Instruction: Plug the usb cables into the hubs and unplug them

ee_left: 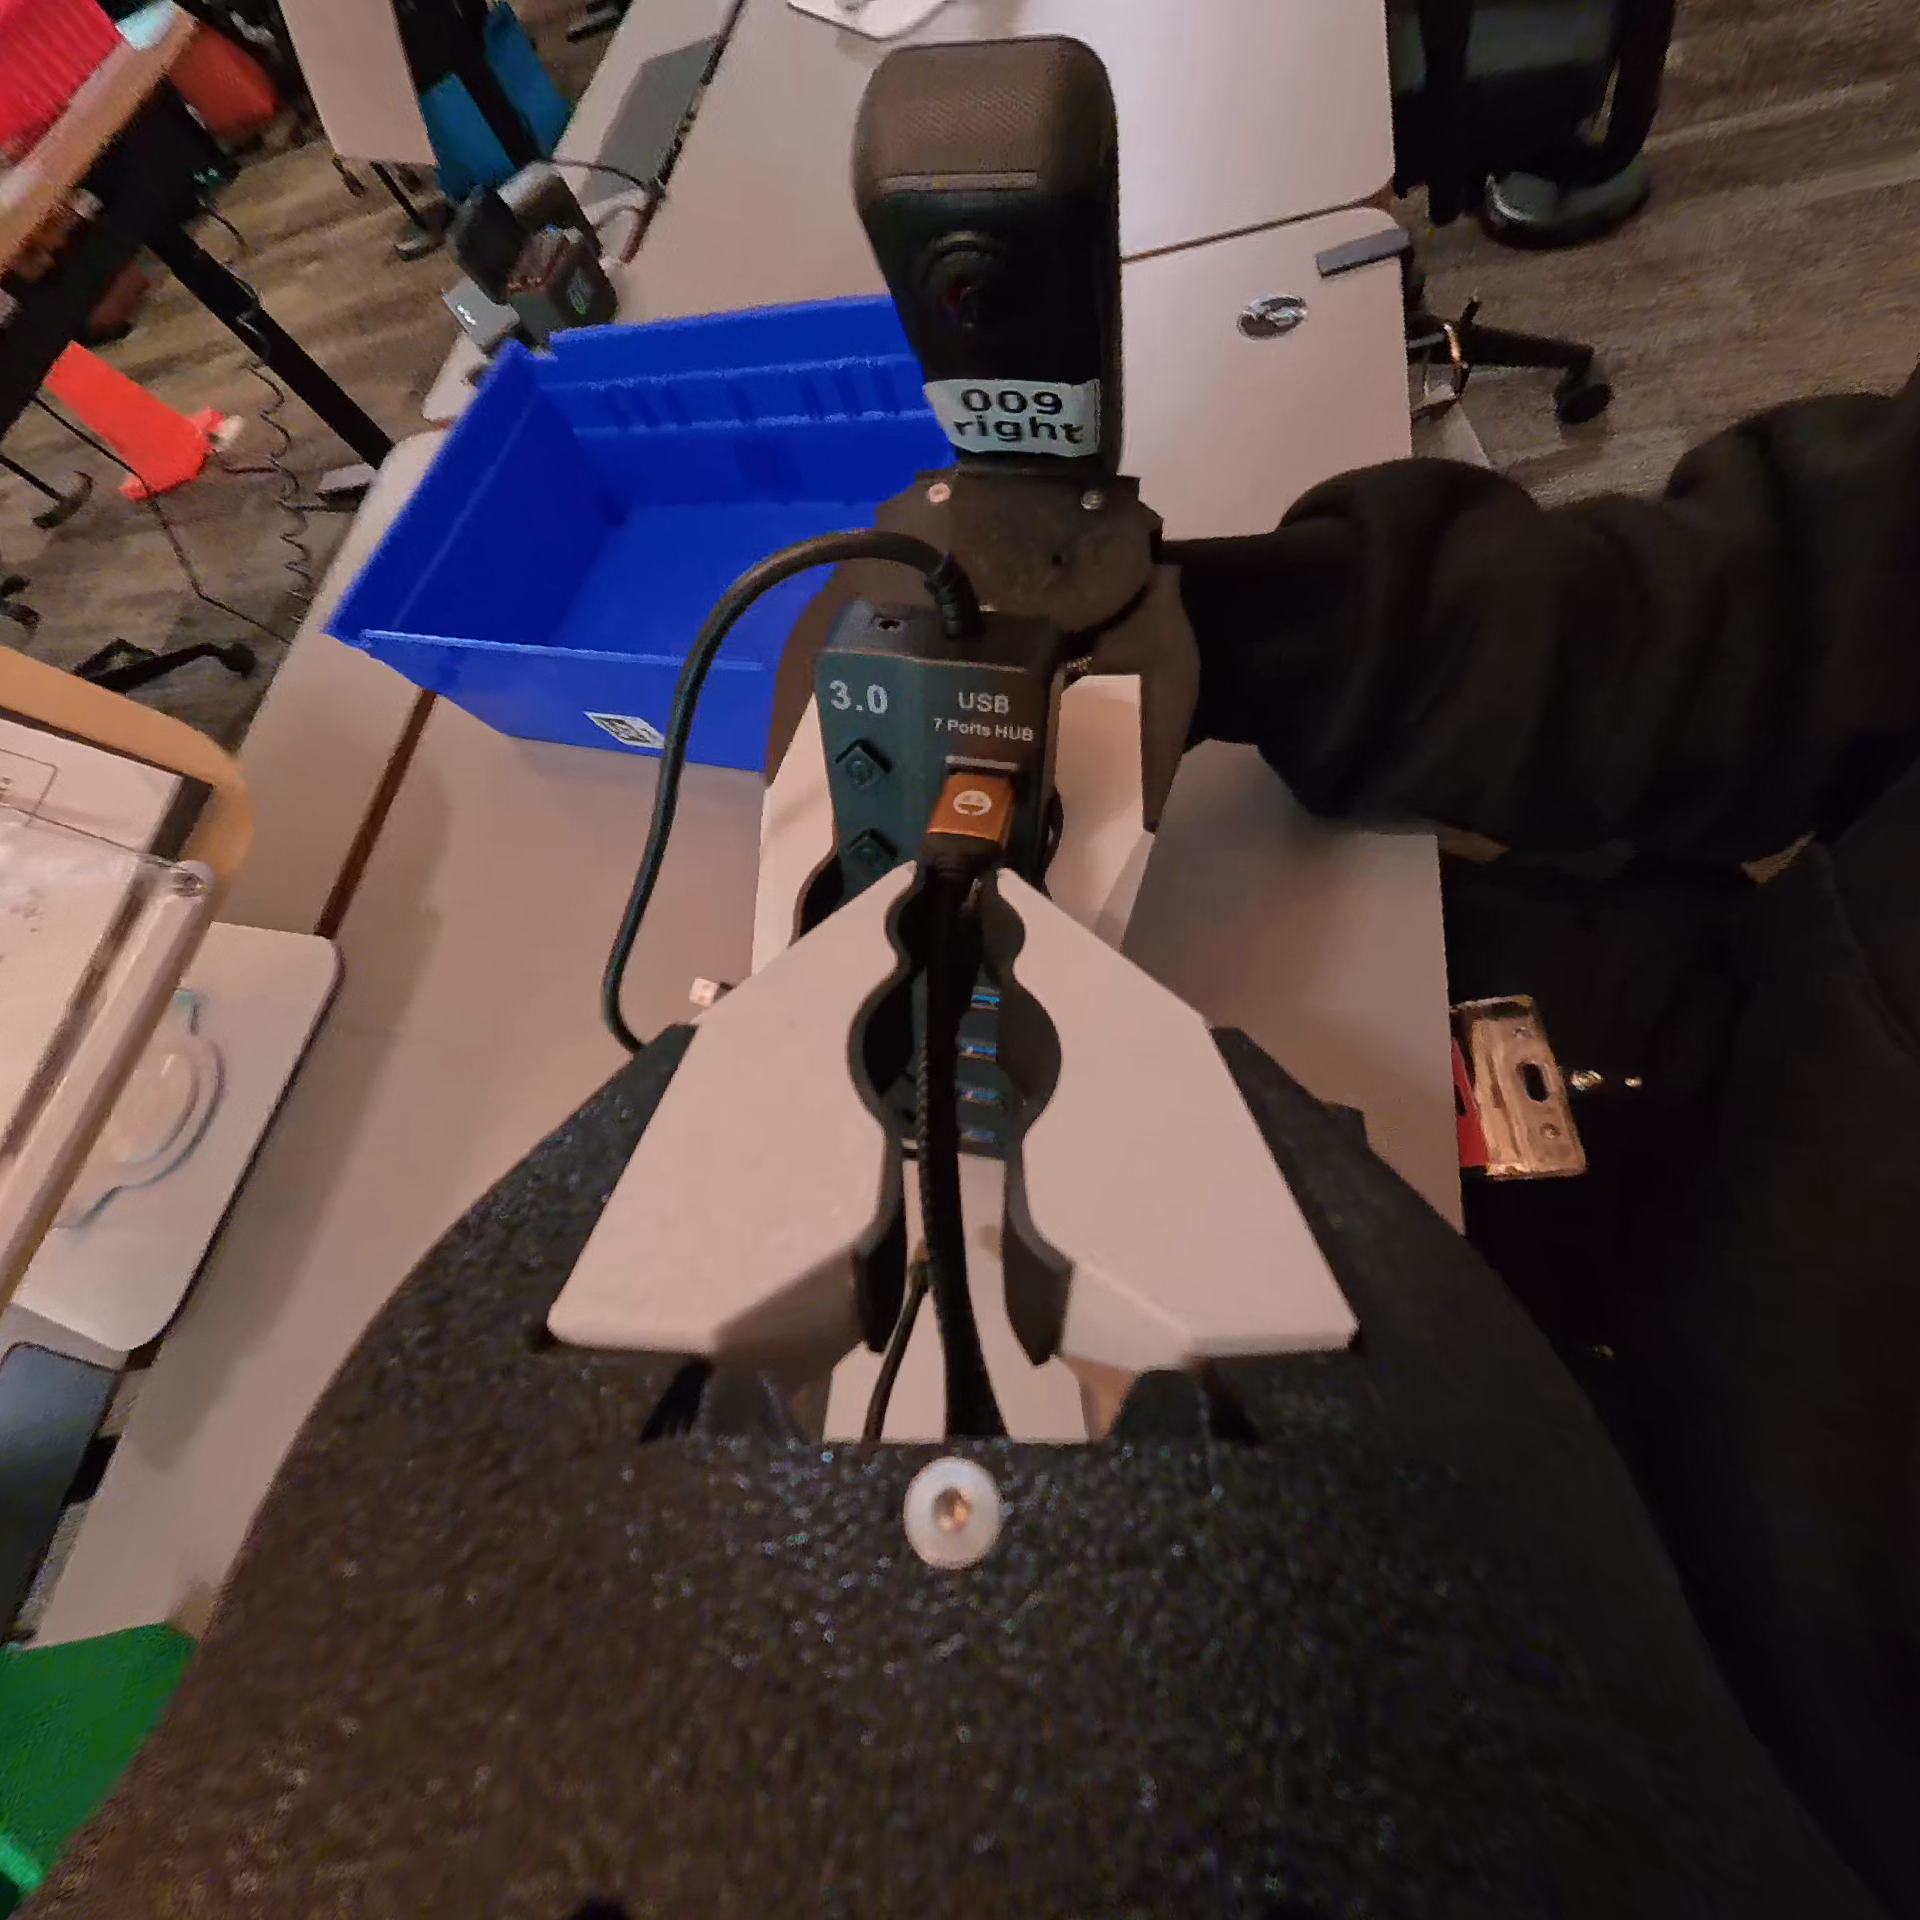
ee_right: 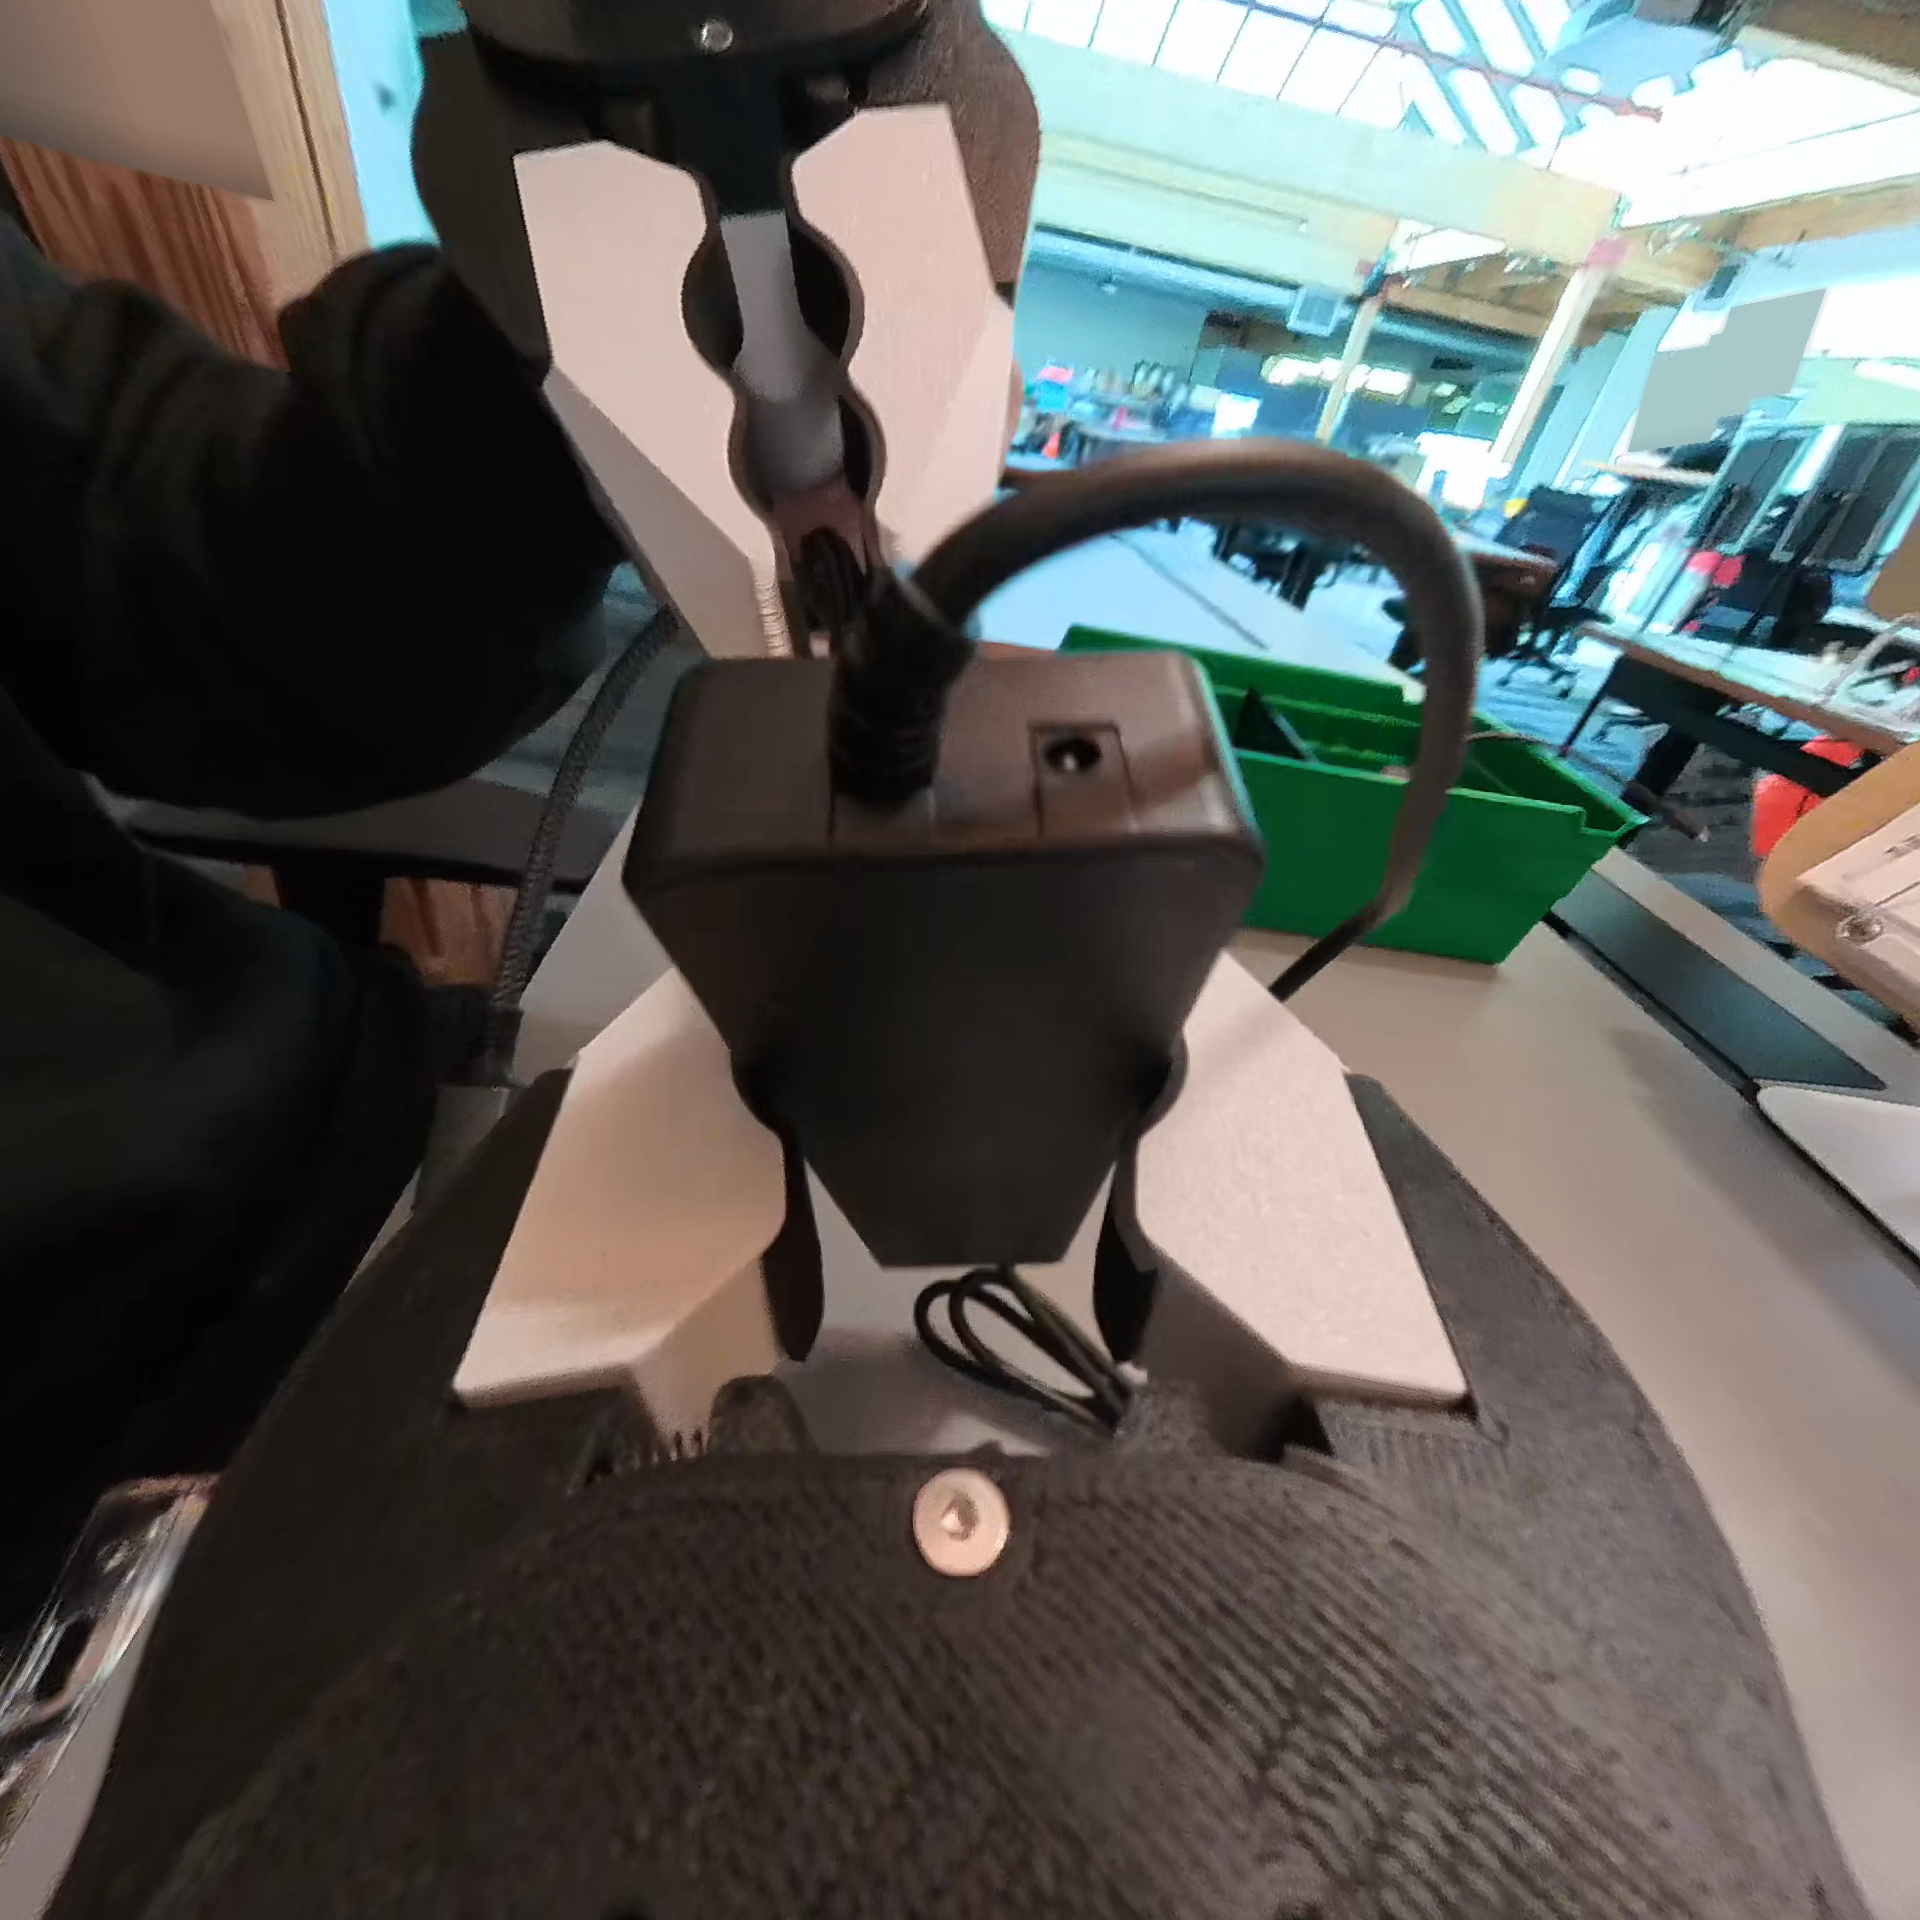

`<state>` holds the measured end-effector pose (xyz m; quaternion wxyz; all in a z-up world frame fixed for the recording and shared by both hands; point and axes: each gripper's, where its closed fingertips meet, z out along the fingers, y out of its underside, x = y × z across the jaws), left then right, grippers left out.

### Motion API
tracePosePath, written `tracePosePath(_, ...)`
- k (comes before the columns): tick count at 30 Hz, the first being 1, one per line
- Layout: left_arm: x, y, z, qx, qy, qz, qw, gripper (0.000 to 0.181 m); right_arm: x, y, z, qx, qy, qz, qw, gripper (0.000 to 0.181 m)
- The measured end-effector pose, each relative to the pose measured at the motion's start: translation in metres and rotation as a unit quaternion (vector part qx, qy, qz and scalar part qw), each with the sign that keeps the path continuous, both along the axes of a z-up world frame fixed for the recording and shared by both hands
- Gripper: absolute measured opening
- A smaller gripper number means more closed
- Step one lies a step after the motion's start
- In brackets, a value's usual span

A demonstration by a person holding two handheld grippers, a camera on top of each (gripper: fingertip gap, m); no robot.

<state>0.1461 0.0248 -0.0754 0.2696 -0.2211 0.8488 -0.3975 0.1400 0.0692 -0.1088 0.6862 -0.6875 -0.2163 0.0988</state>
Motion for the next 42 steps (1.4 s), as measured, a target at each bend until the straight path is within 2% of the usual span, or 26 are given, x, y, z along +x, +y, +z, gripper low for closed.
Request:
tracePosePath(1, 0.001, 0.004, 0.007, -0.004, -0.017, 0.008, 1.0, 0.011, 0.002, 0.0, 0.007, 0.011, 0.007, -0.009, 1.0, 0.062)
tracePosePath(3, -0.002, 0.014, 0.032, -0.043, -0.068, 0.024, 0.996, 0.036, 0.007, -0.005, 0.016, 0.016, 0.012, -0.024, 1.0, 0.062)
tracePosePath(5, -0.007, 0.035, 0.055, -0.104, -0.114, 0.057, 0.986, 0.036, 0.016, -0.012, 0.021, 0.009, -0.004, -0.049, 0.999, 0.062)
tracePosePath(7, -0.014, 0.064, 0.062, -0.165, -0.133, 0.094, 0.973, 0.035, 0.02, -0.02, 0.027, 0.004, -0.024, -0.067, 0.997, 0.062)
tracePosePath(9, -0.019, 0.092, 0.048, -0.214, -0.121, 0.129, 0.961, 0.034, 0.021, -0.026, 0.04, 0.012, -0.027, -0.079, 0.996, 0.062)
tracePosePath(12, -0.023, 0.119, 0.004, -0.248, -0.082, 0.169, 0.95, 0.034, 0.018, -0.034, 0.06, 0.03, -0.039, -0.088, 0.995, 0.063)
tracePosePath(14, -0.025, 0.122, -0.026, -0.263, -0.055, 0.174, 0.947, 0.033, 0.018, -0.037, 0.077, 0.034, -0.052, -0.094, 0.994, 0.062)
tracePosePath(17, -0.026, 0.113, -0.054, -0.28, -0.031, 0.155, 0.947, 0.034, 0.03, -0.043, 0.116, 0.046, -0.074, -0.124, 0.989, 0.061)
tracePosePath(23, -0.029, 0.098, -0.081, -0.254, -0.022, 0.107, 0.961, 0.035, 0.074, -0.076, 0.196, 0.058, -0.12, -0.192, 0.972, 0.061)
tracePosePath(26, -0.03, 0.097, -0.088, -0.256, -0.013, 0.093, 0.962, 0.034, 0.114, -0.096, 0.222, 0.041, -0.133, -0.258, 0.956, 0.064)
tracePosePath(29, -0.031, 0.096, -0.089, -0.273, -0.01, 0.086, 0.958, 0.033, 0.169, -0.114, 0.235, 0.016, -0.125, -0.348, 0.929, 0.061)
tracePosePath(32, -0.033, 0.093, -0.098, -0.27, 0.003, 0.075, 0.96, 0.032, 0.232, -0.129, 0.224, -0.035, -0.066, -0.438, 0.896, 0.062)
tracePosePath(35, -0.033, 0.092, -0.11, -0.258, 0.021, 0.074, 0.963, 0.03, 0.285, -0.132, 0.19, -0.089, 0.023, -0.496, 0.863, 0.062)
tracePosePath(39, -0.035, 0.087, -0.111, -0.249, 0.022, 0.062, 0.966, 0.03, 0.329, -0.126, 0.128, -0.161, 0.129, -0.528, 0.823, 0.062)
tracePosePath(42, -0.036, 0.086, -0.112, -0.246, 0.026, 0.058, 0.967, 0.03, 0.347, -0.124, 0.091, -0.174, 0.179, -0.545, 0.8, 0.062)
